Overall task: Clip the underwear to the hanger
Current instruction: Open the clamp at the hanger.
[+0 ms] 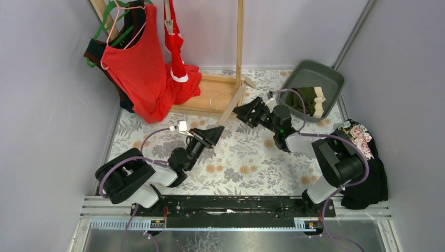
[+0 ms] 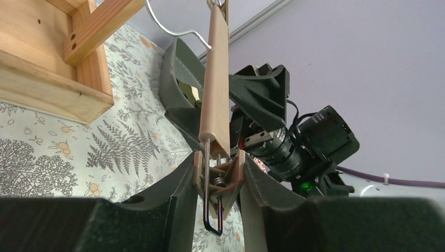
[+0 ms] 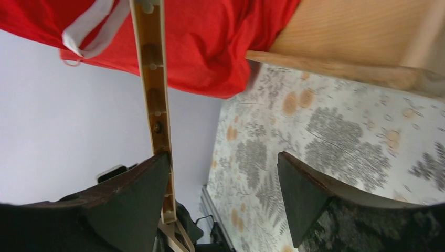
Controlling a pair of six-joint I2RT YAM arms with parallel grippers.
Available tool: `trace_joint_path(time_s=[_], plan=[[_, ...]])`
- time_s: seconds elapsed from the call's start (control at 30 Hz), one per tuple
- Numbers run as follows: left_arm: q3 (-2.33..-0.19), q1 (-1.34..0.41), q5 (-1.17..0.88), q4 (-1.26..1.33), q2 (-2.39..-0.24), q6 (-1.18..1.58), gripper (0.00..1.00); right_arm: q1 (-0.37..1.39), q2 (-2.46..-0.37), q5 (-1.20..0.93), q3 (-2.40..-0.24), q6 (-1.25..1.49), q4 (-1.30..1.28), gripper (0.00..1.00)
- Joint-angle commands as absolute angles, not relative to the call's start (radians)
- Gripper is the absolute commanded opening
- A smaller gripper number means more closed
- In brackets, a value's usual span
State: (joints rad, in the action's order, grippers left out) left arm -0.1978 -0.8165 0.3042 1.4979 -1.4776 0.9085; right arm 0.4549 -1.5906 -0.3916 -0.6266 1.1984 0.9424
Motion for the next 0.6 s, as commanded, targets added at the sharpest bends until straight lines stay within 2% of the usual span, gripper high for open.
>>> trace_joint_path(time_s=[0.0,0.37,0.57], plan=[[-0.184,-0.824,0.326,1.603,-1.447,0.88,0.0,0.445,-1.625,-0.446,-0.721,1.291,1.164,0.81],[-0.178,-0.822,0.357,1.602,-1.45,0.875,0.0,0.446,-1.699,-0.478,-0.706,1.345,1.326,0.8],[-0.207,-0.823,0.315,1.606,-1.502,0.908,0.0,0.446,-1.719,-0.508,-0.773,1.321,1.277,0.8]])
